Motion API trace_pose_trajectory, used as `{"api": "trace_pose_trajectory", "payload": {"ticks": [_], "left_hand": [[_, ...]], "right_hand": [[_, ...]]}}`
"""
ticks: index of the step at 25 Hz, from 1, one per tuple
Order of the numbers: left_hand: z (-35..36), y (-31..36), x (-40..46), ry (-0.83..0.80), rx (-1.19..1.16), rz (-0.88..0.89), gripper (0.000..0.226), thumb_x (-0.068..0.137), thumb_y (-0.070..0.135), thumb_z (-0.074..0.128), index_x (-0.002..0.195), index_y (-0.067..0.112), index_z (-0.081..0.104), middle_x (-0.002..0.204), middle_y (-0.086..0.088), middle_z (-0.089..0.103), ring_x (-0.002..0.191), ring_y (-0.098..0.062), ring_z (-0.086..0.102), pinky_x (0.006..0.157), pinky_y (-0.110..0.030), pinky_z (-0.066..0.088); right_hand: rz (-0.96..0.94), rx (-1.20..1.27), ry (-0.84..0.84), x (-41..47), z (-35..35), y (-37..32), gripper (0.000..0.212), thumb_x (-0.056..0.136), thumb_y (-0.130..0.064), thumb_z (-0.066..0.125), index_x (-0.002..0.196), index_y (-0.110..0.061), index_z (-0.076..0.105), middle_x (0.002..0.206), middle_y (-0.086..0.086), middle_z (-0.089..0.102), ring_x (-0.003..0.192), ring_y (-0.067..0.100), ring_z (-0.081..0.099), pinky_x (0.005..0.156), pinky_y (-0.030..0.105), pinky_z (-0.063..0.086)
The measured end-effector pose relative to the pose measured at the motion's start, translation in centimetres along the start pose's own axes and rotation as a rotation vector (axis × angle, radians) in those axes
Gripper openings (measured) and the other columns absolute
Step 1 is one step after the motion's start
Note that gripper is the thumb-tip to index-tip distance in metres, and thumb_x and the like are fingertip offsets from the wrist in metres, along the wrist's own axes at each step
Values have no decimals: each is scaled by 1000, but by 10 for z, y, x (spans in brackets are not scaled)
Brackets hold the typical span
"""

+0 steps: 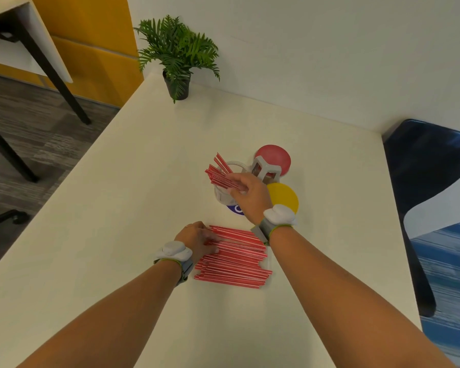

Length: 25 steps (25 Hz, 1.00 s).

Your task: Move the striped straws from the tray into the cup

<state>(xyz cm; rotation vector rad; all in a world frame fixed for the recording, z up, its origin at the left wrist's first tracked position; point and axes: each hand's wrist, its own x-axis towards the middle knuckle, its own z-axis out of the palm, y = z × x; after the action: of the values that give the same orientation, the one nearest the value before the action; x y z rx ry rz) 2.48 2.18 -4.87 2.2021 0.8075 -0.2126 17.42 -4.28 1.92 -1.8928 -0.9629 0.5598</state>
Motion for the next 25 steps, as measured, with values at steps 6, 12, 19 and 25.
{"api": "trace_pose_trajectory", "payload": {"ticks": [6,12,19,25], "left_hand": [[-1,3,-4,-2,41,7,27,76,33,68,103,34,68,85,9,46,105,-24,54,90,-32,43],[-5,7,-8,10,71,15,26,82,34,61,107,27,67,114,-3,62,107,-25,49,89,-32,39],[-15,18,-17,51,-8,32,24,82,28,63,105,21,69,109,-7,69,103,-25,57,84,-27,40],[-28,28,-18,111,-116,24,19,80,20,67,98,16,72,85,-4,65,77,-16,55,78,-25,44]], "right_hand": [[107,-134,-114,-72,-7,27,31,74,-19,73,104,-21,64,102,1,61,94,13,55,79,18,40],[131,-429,-261,-107,-7,63,45,72,-30,73,114,-28,59,120,0,56,109,16,43,101,34,37],[141,-587,-284,-101,-5,69,36,87,-28,56,123,-29,53,125,2,56,117,23,43,99,35,31],[128,-590,-291,-94,-6,60,30,92,-26,47,120,-23,56,121,4,58,114,25,48,97,37,33]]}}
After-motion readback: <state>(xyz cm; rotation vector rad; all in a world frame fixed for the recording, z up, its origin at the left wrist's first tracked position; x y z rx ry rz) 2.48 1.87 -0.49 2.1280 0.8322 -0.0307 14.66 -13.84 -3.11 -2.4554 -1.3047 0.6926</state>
